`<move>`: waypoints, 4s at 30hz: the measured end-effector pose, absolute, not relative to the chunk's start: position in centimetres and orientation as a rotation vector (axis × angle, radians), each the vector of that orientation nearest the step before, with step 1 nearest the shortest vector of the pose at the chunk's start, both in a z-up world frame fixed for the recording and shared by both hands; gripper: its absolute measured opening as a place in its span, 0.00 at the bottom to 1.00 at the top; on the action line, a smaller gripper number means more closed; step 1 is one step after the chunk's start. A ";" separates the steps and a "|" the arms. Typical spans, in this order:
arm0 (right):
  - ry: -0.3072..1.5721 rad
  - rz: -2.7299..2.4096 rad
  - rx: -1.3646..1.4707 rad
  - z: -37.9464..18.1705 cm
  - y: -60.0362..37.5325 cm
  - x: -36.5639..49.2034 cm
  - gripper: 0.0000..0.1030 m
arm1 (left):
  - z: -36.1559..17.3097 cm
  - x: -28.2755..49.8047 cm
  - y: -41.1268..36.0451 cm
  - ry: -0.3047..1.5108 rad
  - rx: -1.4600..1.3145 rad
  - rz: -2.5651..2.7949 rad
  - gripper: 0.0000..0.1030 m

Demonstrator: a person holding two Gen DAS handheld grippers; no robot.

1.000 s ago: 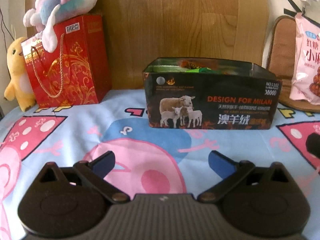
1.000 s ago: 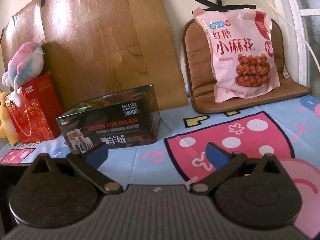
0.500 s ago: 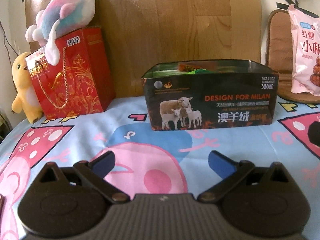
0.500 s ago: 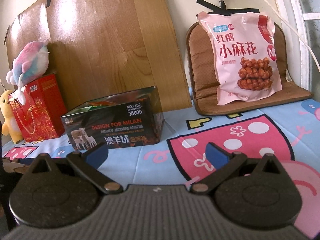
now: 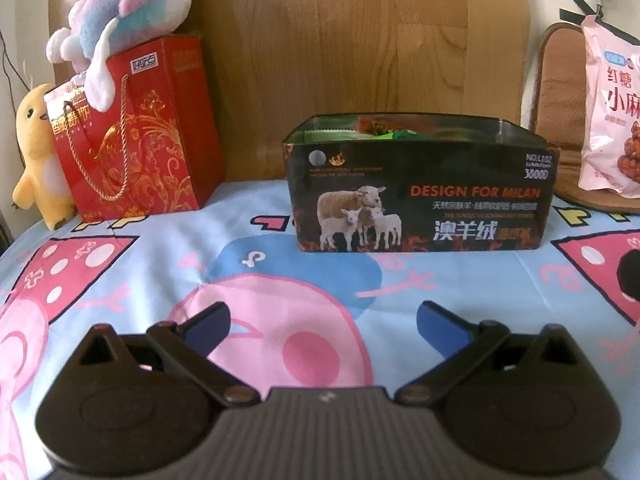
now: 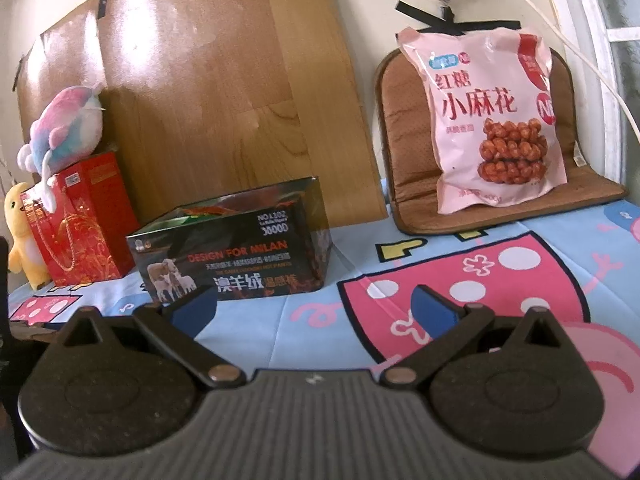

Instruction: Organize snacks

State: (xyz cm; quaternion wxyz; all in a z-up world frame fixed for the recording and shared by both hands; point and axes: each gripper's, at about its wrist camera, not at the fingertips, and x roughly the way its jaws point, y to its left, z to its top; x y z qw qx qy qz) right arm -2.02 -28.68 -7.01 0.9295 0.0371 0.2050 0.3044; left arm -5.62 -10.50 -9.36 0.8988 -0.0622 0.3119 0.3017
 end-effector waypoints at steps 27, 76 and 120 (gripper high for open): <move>0.425 0.622 0.086 -7.1 -28.9 -1.9 1.00 | -9.1 -5.9 -10.4 0.652 -0.168 0.642 1.00; 0.395 0.632 0.085 -6.9 -29.0 -2.2 1.00 | -8.6 -6.2 -11.5 0.672 -0.162 0.602 1.00; 0.398 0.634 0.086 -6.9 -29.1 -2.1 1.00 | -8.9 -6.0 -11.5 0.712 -0.167 0.586 1.00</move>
